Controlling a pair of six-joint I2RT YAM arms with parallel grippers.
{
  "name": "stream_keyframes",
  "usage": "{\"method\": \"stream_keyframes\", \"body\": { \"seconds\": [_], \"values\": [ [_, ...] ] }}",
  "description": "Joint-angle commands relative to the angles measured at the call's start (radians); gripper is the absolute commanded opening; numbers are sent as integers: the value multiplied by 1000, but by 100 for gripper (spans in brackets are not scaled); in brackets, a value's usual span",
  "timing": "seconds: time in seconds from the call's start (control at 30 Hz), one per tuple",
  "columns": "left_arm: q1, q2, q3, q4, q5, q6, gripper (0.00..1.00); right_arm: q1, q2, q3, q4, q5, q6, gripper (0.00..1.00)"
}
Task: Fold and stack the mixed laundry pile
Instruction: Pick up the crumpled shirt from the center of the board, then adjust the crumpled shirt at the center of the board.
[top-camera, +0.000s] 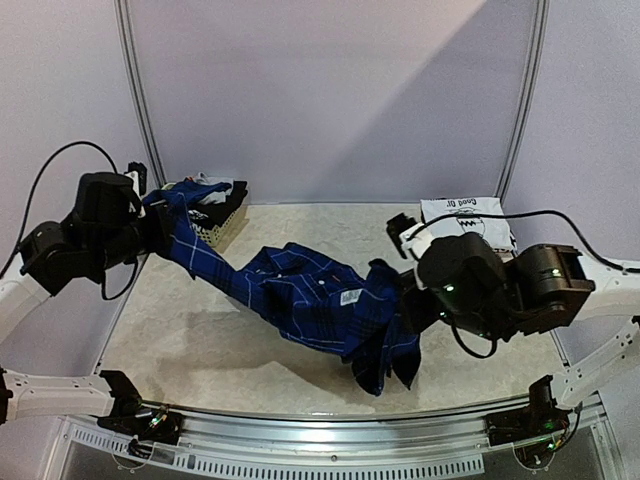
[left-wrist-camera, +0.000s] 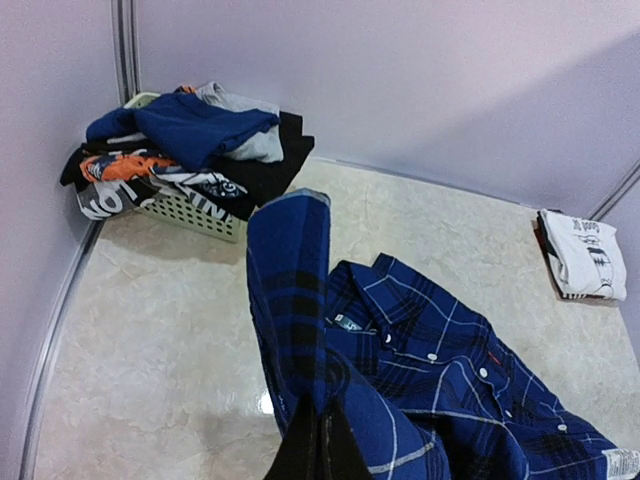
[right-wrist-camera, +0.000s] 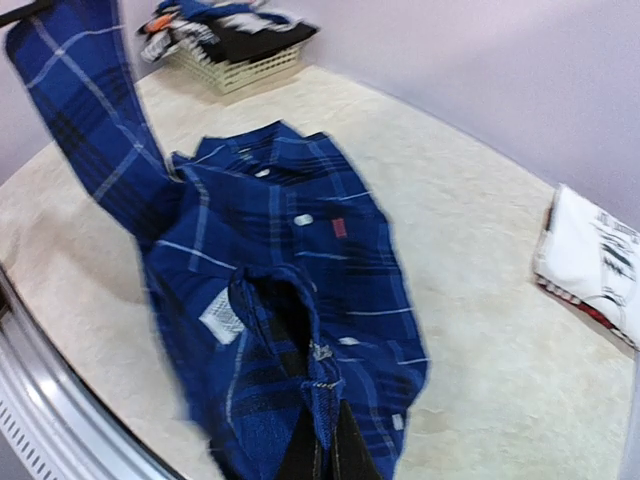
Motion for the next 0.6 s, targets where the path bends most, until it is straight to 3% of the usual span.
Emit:
{"method": "stream_keyframes", "body": {
  "seconds": [0.0, 0.33, 0.57],
  "values": [
    [-14, 35, 164, -84, -58, 79, 0, -47, -149, -34, -136, 143, 56, 0],
    [-15, 227, 649, -198, -124, 227, 0, -128, -447, -25, -242, 255, 87, 0],
    [-17, 258, 743, -126, -65, 301, 0, -128, -509, -125, -22, 122, -23, 1]
  ]
}}
